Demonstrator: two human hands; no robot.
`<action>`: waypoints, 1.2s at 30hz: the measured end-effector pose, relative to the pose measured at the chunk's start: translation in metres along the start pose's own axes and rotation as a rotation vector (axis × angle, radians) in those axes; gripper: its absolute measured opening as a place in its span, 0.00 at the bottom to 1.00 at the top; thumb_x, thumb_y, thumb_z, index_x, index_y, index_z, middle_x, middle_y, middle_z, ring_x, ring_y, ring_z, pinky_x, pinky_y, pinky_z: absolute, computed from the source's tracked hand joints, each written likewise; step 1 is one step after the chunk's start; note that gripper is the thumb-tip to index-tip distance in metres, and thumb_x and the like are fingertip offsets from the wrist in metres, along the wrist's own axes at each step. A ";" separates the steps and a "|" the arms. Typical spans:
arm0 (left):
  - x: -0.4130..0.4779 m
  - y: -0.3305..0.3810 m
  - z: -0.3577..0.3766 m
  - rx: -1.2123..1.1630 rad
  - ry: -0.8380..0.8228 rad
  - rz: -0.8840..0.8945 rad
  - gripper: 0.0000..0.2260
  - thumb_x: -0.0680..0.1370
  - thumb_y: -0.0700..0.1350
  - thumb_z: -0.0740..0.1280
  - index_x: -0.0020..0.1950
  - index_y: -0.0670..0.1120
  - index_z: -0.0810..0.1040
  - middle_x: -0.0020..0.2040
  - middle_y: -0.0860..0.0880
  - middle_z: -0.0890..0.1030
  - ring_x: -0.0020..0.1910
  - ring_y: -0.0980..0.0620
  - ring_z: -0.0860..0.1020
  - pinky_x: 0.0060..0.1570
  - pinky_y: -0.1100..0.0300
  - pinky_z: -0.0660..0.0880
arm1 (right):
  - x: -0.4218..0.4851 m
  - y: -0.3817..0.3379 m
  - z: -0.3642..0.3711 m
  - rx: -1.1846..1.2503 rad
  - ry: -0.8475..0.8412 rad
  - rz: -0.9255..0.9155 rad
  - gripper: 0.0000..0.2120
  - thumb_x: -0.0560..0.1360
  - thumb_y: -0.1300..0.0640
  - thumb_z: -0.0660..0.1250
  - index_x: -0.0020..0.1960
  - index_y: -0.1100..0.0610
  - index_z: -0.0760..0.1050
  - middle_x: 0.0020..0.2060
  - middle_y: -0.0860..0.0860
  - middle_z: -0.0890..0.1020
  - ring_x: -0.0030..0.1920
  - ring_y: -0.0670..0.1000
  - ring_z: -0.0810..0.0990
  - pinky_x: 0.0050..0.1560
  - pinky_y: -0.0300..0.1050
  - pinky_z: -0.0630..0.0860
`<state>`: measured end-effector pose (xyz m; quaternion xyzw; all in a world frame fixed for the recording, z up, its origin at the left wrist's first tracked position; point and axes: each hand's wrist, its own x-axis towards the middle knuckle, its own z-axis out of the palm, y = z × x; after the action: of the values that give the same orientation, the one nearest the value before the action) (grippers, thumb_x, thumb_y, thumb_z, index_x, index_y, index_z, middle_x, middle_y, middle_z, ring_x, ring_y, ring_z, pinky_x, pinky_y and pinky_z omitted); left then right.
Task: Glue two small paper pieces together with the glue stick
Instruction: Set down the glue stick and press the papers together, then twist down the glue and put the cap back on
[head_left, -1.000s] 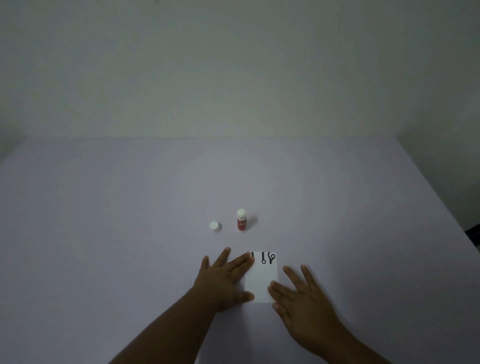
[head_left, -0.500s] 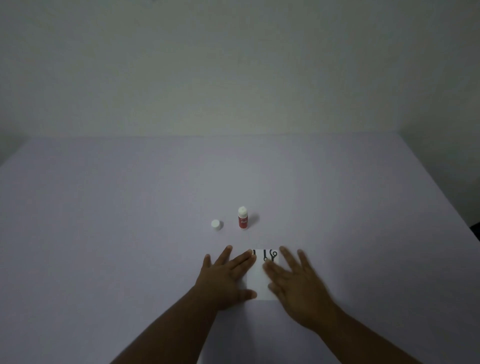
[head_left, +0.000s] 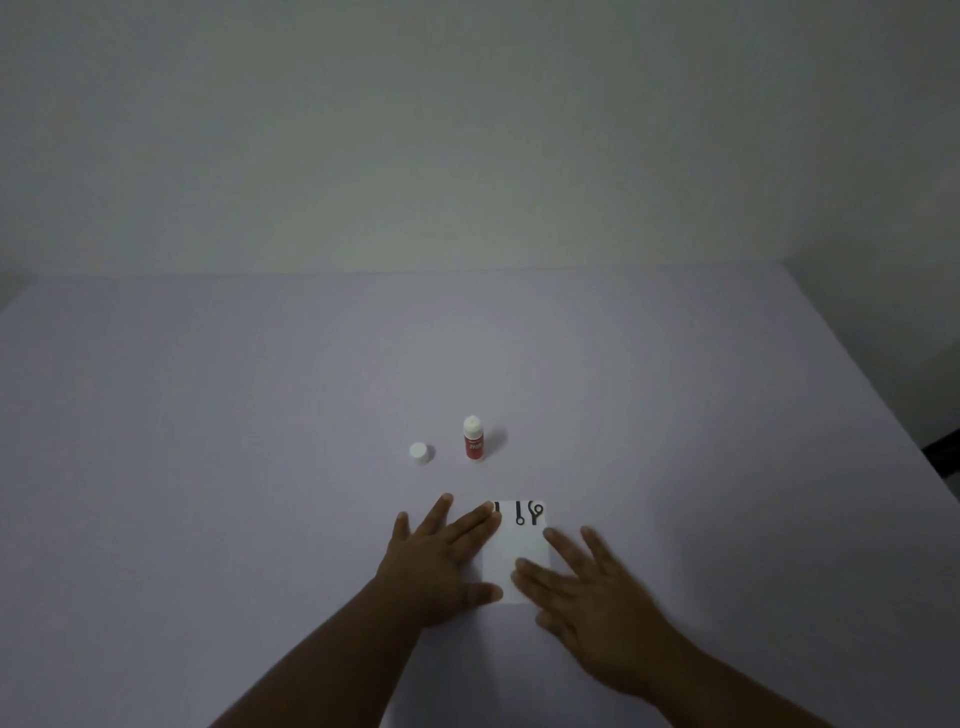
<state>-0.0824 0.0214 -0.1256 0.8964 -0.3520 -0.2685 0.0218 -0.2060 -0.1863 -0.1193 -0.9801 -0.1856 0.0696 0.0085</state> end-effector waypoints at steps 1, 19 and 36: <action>0.000 0.000 0.000 0.002 -0.003 0.000 0.37 0.71 0.73 0.50 0.73 0.65 0.36 0.74 0.67 0.38 0.76 0.50 0.36 0.70 0.35 0.41 | 0.004 0.006 -0.002 -0.027 0.000 0.021 0.20 0.76 0.44 0.54 0.66 0.44 0.69 0.63 0.38 0.76 0.69 0.54 0.69 0.67 0.59 0.53; 0.008 0.006 -0.005 -0.141 0.003 -0.065 0.39 0.67 0.68 0.62 0.73 0.65 0.46 0.77 0.64 0.48 0.76 0.50 0.40 0.68 0.32 0.39 | 0.010 0.010 -0.014 -0.041 0.155 0.141 0.16 0.73 0.44 0.61 0.58 0.45 0.78 0.56 0.37 0.81 0.67 0.53 0.72 0.68 0.56 0.50; 0.012 0.015 -0.047 -0.689 0.684 -0.346 0.11 0.71 0.47 0.72 0.49 0.48 0.74 0.49 0.50 0.77 0.48 0.52 0.74 0.45 0.64 0.66 | 0.040 0.003 -0.031 0.157 0.349 0.211 0.07 0.67 0.47 0.67 0.41 0.48 0.81 0.37 0.41 0.83 0.44 0.49 0.81 0.49 0.42 0.78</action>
<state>-0.0613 -0.0051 -0.0879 0.9189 -0.0626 -0.0599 0.3849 -0.1644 -0.1740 -0.0938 -0.9876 -0.0719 -0.0865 0.1092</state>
